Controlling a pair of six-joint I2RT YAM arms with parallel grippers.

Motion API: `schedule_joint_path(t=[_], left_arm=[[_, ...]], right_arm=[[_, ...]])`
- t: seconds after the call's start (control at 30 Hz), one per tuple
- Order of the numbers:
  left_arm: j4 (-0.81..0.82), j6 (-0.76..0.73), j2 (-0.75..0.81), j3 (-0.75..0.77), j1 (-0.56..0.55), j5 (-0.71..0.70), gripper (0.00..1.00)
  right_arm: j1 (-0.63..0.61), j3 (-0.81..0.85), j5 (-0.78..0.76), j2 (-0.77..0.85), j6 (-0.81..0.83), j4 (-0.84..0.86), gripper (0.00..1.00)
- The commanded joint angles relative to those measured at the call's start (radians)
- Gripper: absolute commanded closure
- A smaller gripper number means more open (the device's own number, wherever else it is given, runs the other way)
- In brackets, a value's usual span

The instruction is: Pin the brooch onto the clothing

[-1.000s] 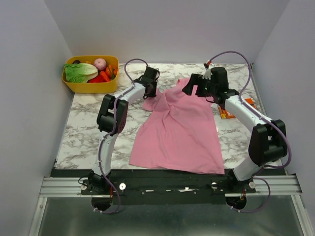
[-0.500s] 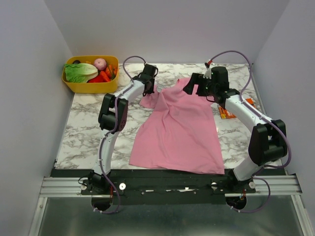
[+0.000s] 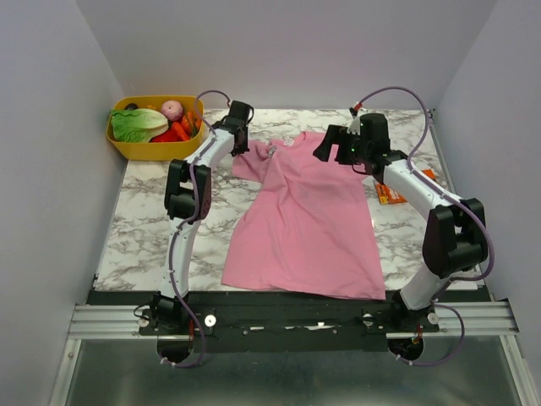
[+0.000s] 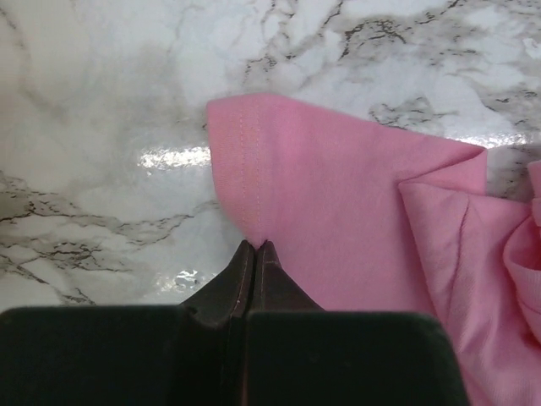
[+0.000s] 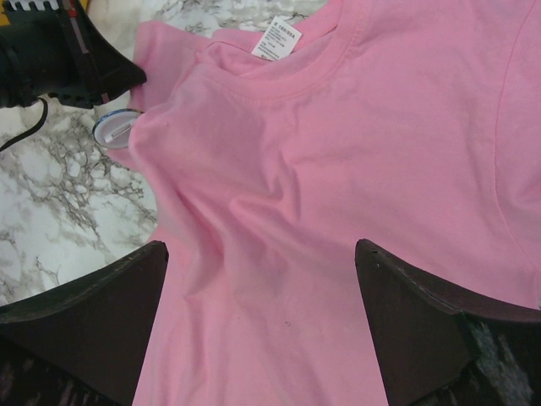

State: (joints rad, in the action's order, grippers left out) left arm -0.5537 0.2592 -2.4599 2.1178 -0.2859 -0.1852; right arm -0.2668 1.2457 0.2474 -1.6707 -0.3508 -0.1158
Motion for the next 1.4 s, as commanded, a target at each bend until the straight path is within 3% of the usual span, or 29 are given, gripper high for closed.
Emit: schedule_joint_path(t=[0.0, 0.37, 1.37], left_arm=[[-0.104, 0.029, -0.024, 0.037, 0.033, -0.014, 1.00], [-0.206, 0.043, -0.030, 0.085, 0.105, -0.014, 1.00], [-0.215, 0.060, 0.075, -0.070, 0.182, -0.165, 1.00]], right_arm=[[0.009, 0.050, -0.019, -0.029, -0.014, -0.013, 0.00], [0.014, 0.067, -0.010, -0.040, -0.028, -0.027, 0.00], [0.018, 0.067, 0.013, -0.058, -0.030, -0.048, 0.00]])
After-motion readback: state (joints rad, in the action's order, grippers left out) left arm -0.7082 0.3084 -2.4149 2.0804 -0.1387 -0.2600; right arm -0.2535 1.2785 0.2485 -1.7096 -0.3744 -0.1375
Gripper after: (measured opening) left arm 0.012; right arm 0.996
